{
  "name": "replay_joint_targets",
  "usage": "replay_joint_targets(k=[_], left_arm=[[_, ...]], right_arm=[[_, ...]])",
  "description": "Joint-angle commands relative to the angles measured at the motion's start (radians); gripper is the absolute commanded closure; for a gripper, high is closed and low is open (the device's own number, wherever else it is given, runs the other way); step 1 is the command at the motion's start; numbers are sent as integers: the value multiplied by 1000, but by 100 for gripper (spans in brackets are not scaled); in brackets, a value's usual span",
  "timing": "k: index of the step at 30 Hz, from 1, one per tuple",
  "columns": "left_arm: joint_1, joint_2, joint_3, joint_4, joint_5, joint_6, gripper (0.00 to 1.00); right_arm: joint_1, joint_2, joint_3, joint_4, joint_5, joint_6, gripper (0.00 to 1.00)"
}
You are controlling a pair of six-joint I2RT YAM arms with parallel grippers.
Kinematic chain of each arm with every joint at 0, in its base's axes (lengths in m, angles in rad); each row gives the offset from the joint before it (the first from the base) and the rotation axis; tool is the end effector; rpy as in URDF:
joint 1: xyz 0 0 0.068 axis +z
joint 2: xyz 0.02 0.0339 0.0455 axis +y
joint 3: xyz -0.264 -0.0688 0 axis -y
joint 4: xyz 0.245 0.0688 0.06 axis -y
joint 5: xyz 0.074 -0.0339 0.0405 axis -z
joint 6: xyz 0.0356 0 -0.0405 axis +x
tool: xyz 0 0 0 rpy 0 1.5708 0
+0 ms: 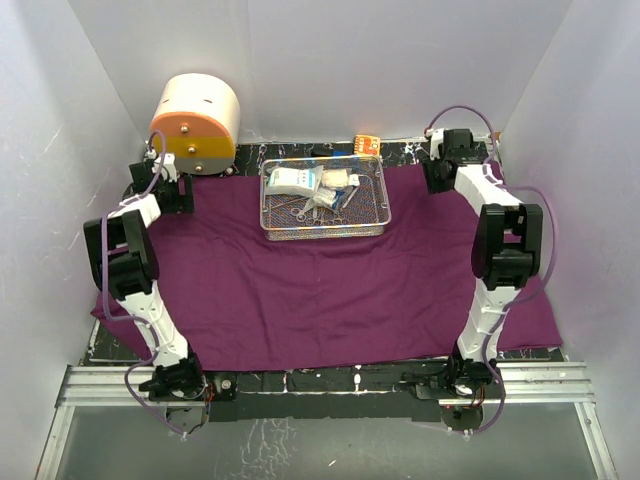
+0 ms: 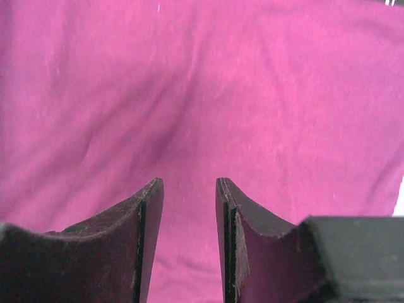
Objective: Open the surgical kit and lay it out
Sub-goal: Smooth out the surgical kit at the center of the board.
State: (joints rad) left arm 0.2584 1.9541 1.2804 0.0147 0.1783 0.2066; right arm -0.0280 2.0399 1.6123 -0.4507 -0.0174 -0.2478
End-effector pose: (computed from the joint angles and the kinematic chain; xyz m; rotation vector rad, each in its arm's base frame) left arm 0.4211 0.1048 0.1856 0.0397 2.2178 0.0576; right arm 0.4570 -0.0122 0.2176 -0.2765 2.4359 -0.1005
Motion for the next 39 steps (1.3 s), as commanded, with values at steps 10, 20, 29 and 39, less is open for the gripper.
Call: replay_joint_targets(k=[10, 20, 29, 39], left_arm=[[-4, 138, 104, 7, -5, 33, 45], [-3, 161, 72, -12, -24, 39, 77], [-3, 179, 85, -41, -16, 10, 100], [-4, 254, 206, -119, -107, 27, 100]], right_arm=[[-6, -196, -229, 50, 32, -50, 63], [-6, -203, -257, 50, 21, -44, 64], [-6, -246, -305, 55, 19, -43, 65], [-6, -274, -336, 55, 20, -37, 66]])
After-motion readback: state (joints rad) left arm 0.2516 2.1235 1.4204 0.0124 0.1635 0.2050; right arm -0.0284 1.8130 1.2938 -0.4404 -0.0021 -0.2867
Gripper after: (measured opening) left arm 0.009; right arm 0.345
